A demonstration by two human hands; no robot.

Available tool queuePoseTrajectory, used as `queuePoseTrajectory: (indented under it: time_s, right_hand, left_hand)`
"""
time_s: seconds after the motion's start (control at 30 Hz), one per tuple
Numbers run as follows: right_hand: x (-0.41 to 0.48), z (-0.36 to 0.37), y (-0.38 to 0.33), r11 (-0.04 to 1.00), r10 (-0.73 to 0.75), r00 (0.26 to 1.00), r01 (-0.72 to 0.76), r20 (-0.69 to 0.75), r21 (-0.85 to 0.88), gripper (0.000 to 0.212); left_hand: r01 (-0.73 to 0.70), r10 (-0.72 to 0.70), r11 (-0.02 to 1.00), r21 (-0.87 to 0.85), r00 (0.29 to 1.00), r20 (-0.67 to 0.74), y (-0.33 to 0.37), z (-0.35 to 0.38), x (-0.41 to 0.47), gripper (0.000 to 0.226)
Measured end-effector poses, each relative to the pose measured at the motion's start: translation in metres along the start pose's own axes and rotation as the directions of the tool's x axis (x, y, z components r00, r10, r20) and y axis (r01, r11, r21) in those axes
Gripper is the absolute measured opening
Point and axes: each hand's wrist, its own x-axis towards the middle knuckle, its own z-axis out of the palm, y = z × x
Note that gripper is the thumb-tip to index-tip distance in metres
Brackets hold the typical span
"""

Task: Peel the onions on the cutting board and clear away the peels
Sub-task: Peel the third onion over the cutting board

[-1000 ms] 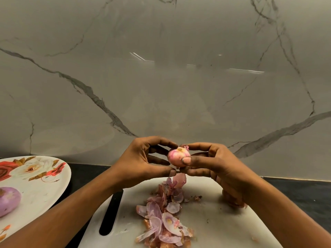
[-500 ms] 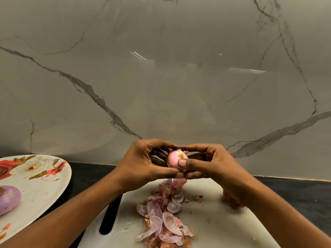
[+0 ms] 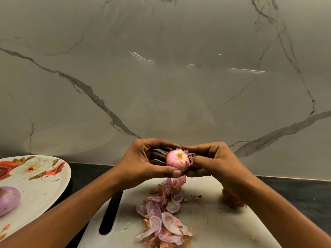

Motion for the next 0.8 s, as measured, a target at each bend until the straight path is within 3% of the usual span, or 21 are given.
queuePoseTrajectory:
  time_s: [0.1, 0.23, 0.37, 0.57, 0.8]
  right_hand:
    - [0.002, -0.002, -0.001, 1.000, 0.022, 1.000, -0.022, 0.000, 0.009, 0.035]
    - [0.002, -0.009, -0.003, 0.999, -0.027, 1.000, 0.026, 0.016, 0.033, 0.024]
    - [0.001, -0.009, 0.003, 0.983, -0.166, 0.984, 0.170, 0.066, -0.061, 0.044]
    - [0.004, -0.006, 0.008, 0.951, -0.271, 0.958, 0.282, 0.092, -0.130, 0.033]
    - [0.004, -0.005, 0.013, 0.966, -0.258, 0.965, 0.259, 0.052, -0.003, 0.023]
  left_hand:
    - [0.018, -0.018, 0.999, -0.039, 1.000, 0.009, 0.002, 0.000, 0.000, 0.059]
    - [0.044, -0.046, 0.996, -0.072, 0.998, -0.031, 0.003, -0.001, 0.001, 0.057]
    - [0.065, -0.073, 0.989, -0.133, 0.996, -0.055, 0.005, -0.001, 0.001, 0.054]
    - [0.074, -0.078, 0.994, -0.085, 0.996, -0.040, 0.009, -0.002, 0.001, 0.052]
    - [0.103, -0.098, 0.990, -0.095, 0.994, 0.052, 0.010, 0.000, -0.001, 0.051]
